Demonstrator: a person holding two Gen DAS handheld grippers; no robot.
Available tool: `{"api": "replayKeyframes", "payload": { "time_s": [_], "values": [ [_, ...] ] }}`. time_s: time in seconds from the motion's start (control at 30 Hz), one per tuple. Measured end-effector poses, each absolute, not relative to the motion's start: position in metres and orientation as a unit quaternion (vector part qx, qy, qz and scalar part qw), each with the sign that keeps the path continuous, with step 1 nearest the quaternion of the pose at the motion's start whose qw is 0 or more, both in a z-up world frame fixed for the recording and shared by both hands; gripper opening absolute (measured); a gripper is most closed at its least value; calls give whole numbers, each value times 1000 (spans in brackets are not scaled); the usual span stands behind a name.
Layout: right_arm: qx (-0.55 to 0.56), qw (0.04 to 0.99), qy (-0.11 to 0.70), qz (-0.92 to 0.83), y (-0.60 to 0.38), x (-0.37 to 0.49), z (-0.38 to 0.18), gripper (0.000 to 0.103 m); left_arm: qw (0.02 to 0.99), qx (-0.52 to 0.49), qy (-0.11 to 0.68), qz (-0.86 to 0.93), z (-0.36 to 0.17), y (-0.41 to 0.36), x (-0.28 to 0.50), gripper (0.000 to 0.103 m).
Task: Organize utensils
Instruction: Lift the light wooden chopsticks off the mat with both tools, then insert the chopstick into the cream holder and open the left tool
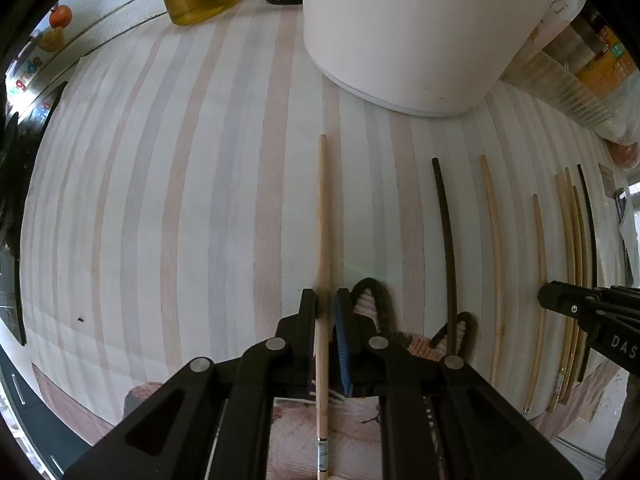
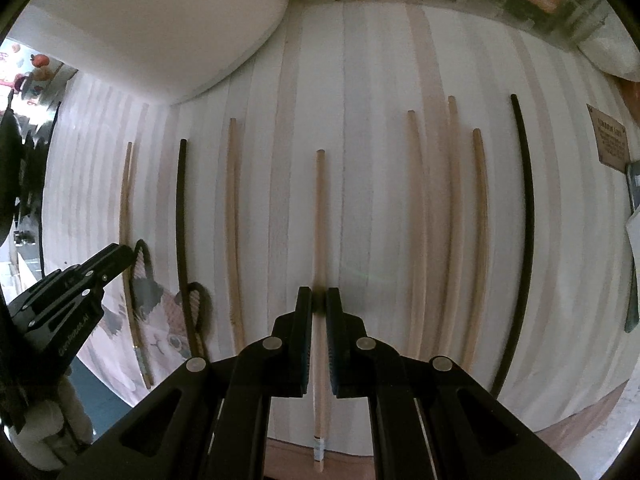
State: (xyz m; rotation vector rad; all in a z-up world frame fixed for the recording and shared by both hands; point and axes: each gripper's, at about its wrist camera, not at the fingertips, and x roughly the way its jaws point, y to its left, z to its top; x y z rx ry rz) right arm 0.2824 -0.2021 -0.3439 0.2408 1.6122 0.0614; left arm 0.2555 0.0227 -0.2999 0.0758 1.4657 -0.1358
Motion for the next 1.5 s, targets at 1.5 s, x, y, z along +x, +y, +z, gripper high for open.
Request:
{"api": "replayKeyframes", "payload": {
  "time_s": [1.5],
  "values": [
    [172,817,550,29,-182,255,-243,6,824,37,556,-105,-185,-10,249,4]
  ]
}}
